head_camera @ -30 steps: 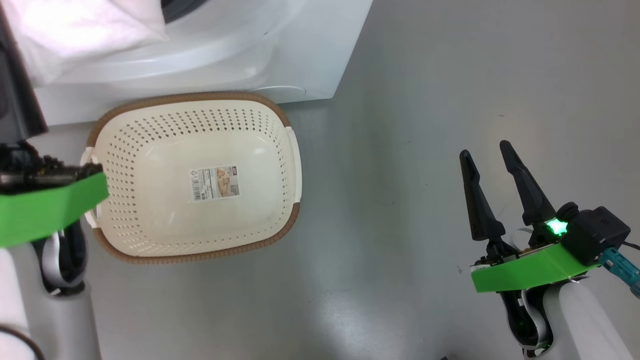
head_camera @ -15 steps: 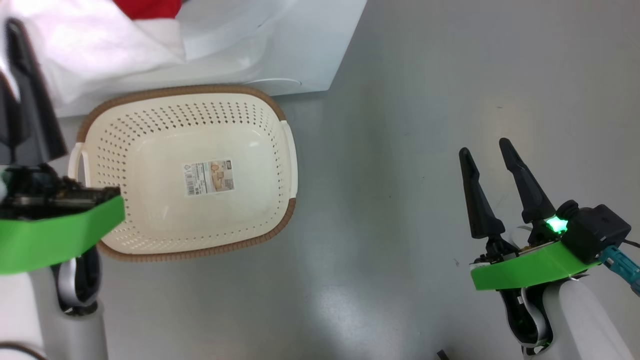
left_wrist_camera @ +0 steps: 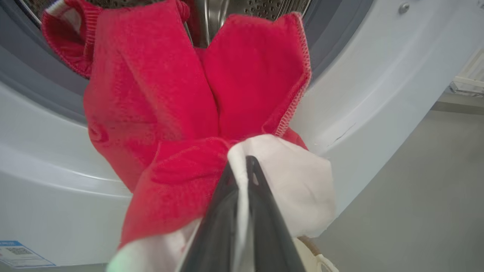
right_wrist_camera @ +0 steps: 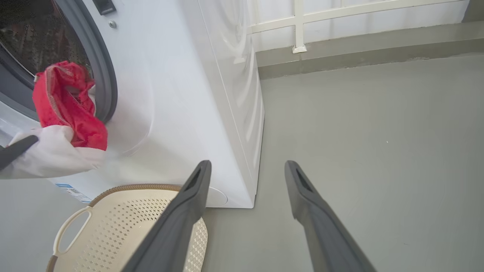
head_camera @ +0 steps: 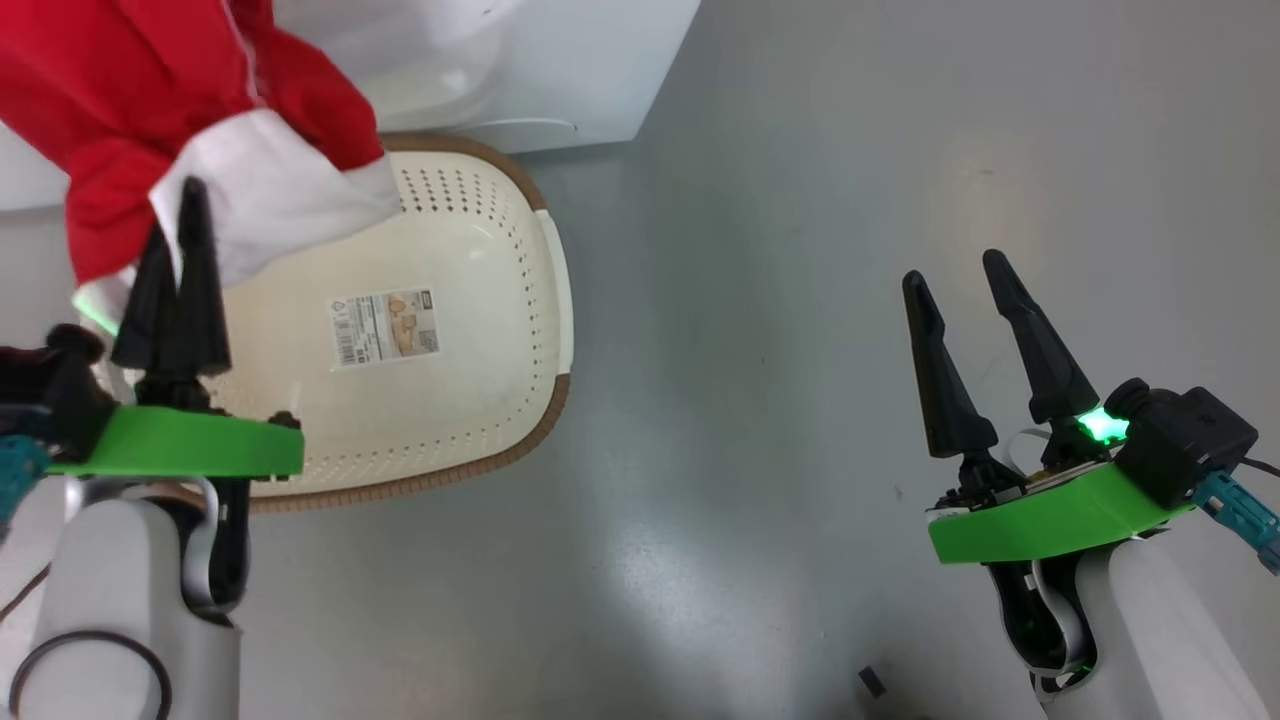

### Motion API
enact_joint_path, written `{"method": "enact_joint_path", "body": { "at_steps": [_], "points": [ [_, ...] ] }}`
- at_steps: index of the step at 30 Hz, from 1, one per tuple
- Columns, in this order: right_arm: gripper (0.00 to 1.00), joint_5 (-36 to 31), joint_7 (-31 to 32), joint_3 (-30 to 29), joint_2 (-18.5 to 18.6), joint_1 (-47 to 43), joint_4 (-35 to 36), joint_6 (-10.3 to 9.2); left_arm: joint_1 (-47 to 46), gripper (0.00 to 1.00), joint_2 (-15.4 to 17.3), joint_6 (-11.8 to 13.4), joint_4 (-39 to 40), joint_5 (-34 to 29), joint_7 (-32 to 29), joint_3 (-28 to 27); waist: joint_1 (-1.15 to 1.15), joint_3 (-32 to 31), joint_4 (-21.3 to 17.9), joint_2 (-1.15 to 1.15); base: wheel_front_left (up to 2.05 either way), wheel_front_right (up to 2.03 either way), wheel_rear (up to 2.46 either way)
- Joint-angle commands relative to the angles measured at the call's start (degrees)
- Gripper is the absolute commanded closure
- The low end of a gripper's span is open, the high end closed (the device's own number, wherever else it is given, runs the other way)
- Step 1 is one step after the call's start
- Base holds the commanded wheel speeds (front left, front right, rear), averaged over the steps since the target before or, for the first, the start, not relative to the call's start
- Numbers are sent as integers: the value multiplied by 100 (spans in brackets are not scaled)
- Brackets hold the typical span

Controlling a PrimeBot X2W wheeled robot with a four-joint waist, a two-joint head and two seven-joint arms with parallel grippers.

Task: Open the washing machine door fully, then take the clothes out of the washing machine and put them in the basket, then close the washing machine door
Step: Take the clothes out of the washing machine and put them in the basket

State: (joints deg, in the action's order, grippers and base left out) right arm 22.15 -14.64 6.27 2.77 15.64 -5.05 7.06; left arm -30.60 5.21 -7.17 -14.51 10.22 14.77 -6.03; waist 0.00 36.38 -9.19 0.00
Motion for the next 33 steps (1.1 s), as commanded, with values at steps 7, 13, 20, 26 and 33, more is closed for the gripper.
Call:
{"method": "enact_joint_path", "body": {
  "at_steps": [7, 13, 20, 26, 33],
  "points": [
    [0, 183, -36, 193, 10, 58, 163, 43, -402, 100, 338, -32, -771, -28, 23, 81, 0, 295, -133, 0, 0, 0, 0],
    [0, 226, -36, 249, 10, 113, 173, 43, -819, 94, 451, -32, -1374, -72, 23, 137, 0, 416, -207, 0, 0, 0, 0],
    [0, 258, -36, 303, 10, 140, 162, 43, -1115, 93, 514, -32, -1790, -136, 23, 137, 0, 464, -266, 0, 0, 0, 0],
    [0, 278, -36, 323, 10, 171, 167, 43, -1192, 93, 534, -32, -1961, -131, 23, 214, 0, 511, -280, 0, 0, 0, 0],
    [0, 304, -36, 351, 10, 207, 209, 43, -1196, 100, 572, -32, -2346, 1, 23, 397, 0, 680, -301, 0, 0, 0, 0]
  ]
}}
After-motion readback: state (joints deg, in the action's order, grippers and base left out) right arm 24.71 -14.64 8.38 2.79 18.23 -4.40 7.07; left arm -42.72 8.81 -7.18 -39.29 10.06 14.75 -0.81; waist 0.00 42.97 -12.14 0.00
